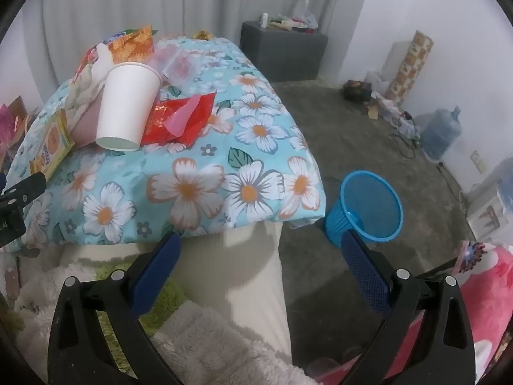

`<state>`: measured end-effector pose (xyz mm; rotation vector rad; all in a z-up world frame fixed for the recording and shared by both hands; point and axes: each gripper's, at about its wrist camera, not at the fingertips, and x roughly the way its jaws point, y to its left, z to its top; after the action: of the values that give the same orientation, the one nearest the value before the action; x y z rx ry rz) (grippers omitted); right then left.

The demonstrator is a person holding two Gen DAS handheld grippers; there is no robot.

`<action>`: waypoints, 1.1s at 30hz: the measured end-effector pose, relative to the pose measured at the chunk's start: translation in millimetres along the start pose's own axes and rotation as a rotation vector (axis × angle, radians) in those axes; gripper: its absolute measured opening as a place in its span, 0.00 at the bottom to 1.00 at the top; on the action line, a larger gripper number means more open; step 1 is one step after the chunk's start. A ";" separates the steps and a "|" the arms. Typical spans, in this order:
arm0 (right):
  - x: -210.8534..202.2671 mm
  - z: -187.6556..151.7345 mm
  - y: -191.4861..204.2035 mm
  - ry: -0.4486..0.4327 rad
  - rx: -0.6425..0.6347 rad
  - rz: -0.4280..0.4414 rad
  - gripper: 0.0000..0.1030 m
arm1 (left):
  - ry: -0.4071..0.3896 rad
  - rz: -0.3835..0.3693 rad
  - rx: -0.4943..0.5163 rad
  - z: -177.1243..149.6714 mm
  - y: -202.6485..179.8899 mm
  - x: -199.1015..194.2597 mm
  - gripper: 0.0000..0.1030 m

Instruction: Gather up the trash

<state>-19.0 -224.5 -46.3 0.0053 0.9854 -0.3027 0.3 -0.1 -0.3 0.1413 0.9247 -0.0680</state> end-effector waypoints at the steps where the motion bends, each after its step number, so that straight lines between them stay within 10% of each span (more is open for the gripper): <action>1: 0.0 0.0 -0.5 -0.002 0.000 -0.001 0.93 | 0.000 -0.001 0.000 0.2 0.1 0.2 0.96; 33: -7.7 11.8 6.1 -0.034 -0.014 0.037 0.93 | -0.021 0.010 -0.027 2.7 8.5 -2.0 0.96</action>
<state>-11.7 -218.4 -34.2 0.0051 0.9524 -0.2614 2.3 7.9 3.7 0.1202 0.9032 -0.0481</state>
